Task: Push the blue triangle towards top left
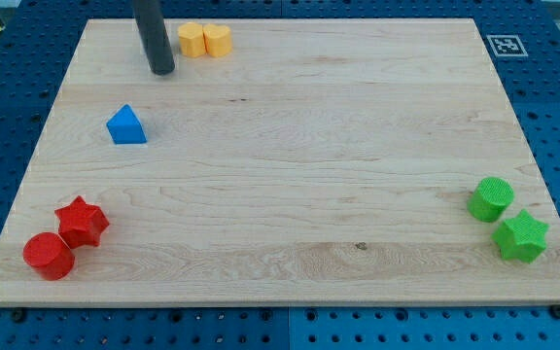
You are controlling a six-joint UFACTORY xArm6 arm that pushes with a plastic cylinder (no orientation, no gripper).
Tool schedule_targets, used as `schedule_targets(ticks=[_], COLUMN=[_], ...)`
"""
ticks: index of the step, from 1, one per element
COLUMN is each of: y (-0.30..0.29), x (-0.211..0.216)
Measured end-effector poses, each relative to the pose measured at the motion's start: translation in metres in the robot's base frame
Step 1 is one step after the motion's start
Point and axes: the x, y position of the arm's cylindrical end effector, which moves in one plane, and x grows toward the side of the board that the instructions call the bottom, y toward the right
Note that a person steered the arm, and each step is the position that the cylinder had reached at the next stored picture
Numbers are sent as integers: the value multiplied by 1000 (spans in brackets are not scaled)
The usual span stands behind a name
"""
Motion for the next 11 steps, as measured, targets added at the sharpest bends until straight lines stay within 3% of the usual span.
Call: schedule_targets(ticks=[3, 5, 11], y=[48, -24, -56], x=[144, 137, 114])
